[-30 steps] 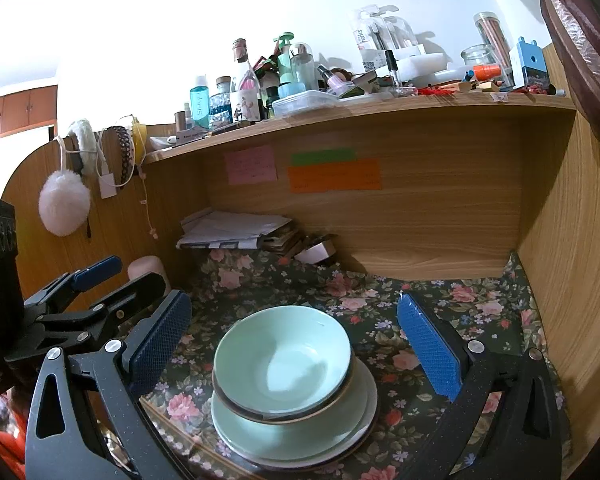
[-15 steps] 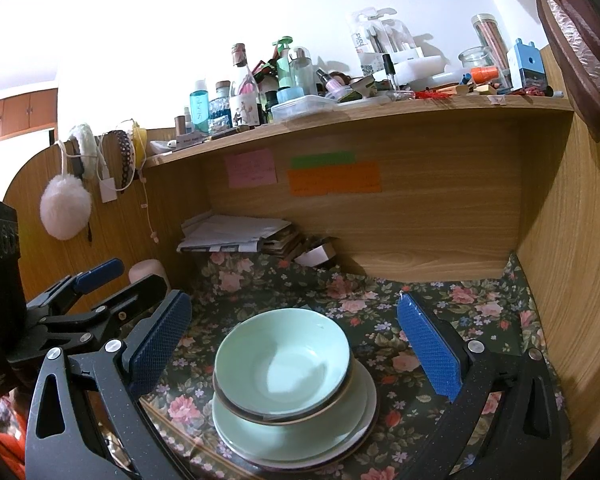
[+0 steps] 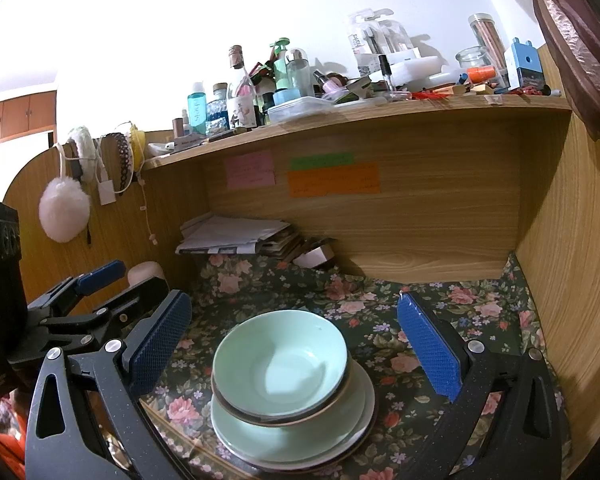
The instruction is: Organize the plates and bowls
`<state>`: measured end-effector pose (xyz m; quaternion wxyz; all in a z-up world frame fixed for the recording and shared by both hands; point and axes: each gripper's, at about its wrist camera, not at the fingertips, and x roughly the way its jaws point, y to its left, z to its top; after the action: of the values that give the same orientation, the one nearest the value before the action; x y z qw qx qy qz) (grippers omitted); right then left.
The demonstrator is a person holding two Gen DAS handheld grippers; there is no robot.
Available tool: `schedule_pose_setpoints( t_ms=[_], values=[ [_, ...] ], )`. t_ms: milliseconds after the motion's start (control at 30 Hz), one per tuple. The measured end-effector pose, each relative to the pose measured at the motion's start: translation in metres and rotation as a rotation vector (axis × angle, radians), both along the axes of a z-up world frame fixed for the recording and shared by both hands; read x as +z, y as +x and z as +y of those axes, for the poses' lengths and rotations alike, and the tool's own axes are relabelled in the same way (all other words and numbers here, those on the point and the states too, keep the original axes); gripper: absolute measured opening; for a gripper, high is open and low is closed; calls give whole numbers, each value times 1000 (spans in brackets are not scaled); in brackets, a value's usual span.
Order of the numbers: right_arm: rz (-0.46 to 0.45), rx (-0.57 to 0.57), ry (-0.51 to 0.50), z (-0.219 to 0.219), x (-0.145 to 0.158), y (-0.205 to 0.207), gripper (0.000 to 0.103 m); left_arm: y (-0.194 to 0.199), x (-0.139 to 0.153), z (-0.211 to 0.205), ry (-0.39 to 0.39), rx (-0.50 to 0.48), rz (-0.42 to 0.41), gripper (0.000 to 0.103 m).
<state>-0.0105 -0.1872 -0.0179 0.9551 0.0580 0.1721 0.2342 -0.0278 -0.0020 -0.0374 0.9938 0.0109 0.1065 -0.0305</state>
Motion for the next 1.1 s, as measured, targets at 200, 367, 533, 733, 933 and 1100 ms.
schedule_pose_setpoints(
  t_ms=[200, 367, 533, 733, 933, 1100],
  values=[
    [-3, -4, 4, 0, 1, 0, 103, 1, 0, -5, -2, 10, 1, 101],
    [-9, -8, 3, 1, 2, 0, 103, 3, 0, -7, -5, 6, 5, 101],
    [-10, -17, 6, 1, 2, -1, 103, 4, 0, -9, -8, 11, 6, 101],
    [-19, -41, 0, 0, 3, -2, 103, 4, 0, -8, -8, 8, 9, 101],
    [-30, -56, -8, 0, 3, -4, 103, 7, -1, -14, -6, 19, 11, 101],
    [-32, -61, -10, 1, 3, -4, 103, 7, -1, -16, -8, 22, 11, 101]
  ],
)
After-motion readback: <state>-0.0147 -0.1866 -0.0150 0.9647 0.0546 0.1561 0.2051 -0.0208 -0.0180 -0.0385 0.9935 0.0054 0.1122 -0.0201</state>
